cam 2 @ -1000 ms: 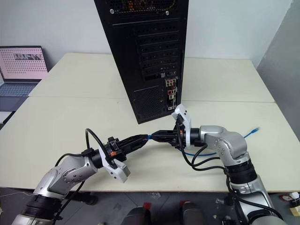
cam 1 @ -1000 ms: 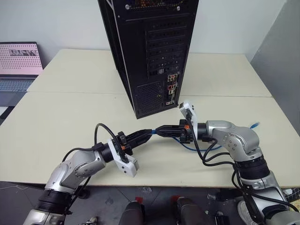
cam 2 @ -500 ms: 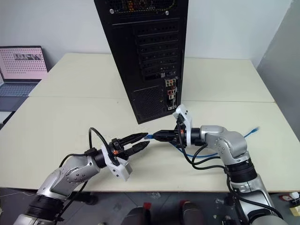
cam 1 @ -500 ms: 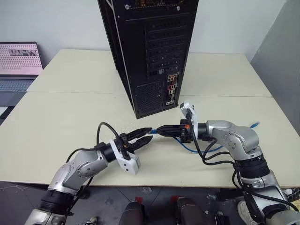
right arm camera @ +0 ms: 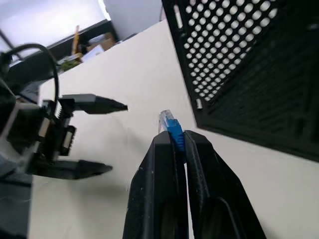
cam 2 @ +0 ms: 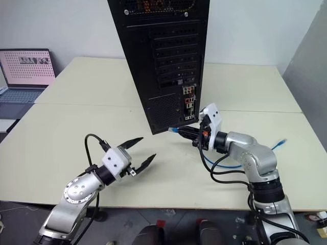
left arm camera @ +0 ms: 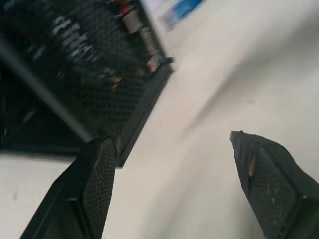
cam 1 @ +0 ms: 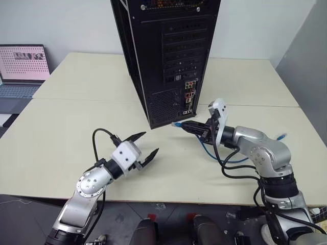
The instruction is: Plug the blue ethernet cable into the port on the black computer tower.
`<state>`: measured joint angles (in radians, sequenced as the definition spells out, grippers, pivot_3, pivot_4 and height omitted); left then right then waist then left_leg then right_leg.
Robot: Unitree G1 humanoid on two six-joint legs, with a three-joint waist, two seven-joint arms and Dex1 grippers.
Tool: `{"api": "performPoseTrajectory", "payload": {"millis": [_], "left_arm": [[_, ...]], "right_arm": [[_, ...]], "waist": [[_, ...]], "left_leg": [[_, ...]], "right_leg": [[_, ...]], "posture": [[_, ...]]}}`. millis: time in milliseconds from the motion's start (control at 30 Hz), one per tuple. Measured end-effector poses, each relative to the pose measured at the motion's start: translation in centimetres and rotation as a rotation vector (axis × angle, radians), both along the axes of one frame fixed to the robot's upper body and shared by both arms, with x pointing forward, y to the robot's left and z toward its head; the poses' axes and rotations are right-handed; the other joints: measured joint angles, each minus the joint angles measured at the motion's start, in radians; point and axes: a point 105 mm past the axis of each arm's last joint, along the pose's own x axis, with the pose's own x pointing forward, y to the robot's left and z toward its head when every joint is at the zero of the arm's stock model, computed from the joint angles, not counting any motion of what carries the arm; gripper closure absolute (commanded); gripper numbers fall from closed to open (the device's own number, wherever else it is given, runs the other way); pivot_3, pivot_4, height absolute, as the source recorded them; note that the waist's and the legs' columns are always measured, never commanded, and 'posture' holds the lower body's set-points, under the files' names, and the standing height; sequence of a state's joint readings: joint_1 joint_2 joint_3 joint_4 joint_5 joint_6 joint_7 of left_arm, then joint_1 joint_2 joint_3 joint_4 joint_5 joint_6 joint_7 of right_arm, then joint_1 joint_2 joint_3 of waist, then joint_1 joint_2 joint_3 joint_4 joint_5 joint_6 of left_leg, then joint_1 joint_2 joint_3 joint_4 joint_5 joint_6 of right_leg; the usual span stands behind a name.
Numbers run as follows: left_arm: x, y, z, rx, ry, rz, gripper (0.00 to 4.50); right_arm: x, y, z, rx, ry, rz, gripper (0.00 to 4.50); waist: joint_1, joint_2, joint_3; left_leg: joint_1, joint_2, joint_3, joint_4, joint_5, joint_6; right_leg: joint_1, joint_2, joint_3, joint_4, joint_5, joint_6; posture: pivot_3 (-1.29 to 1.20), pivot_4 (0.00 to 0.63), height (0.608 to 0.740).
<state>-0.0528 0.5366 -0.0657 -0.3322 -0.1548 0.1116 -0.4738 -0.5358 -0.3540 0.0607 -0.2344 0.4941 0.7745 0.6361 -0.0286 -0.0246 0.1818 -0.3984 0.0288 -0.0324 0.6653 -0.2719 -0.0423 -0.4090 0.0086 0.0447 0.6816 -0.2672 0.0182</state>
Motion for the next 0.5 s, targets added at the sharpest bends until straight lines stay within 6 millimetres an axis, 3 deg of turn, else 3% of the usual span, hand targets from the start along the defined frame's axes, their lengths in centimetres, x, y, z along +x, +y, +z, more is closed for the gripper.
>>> {"api": "performPoseTrajectory", "payload": {"millis": [233, 500], "left_arm": [[2.7, -0.4, 3.9, -0.095, -0.049, 0.148, 0.78], [3.3, -1.2, 4.9, -0.148, -0.063, 0.159, 0.78]], "right_arm": [[1.7, -1.4, 1.1, -0.044, -0.215, -0.401, 4.50], [1.9, 0.3, 1.5, -0.040, -0.332, -0.562, 4.50]], "waist": [[-0.004, 0.000, 0.000], [-0.002, 0.000, 0.000]], "left_leg": [[0.000, 0.000, 0.000, -0.001, 0.000, -0.001], [0.001, 0.000, 0.001, 0.000, 0.000, -0.001]], "right_leg": [[0.000, 0.002, 0.001, 0.000, 0.000, 0.000], [0.000, 0.002, 0.002, 0.000, 0.000, 0.000]], "posture": [[0.00, 0.150, 0.740], [0.00, 0.150, 0.740]]}}
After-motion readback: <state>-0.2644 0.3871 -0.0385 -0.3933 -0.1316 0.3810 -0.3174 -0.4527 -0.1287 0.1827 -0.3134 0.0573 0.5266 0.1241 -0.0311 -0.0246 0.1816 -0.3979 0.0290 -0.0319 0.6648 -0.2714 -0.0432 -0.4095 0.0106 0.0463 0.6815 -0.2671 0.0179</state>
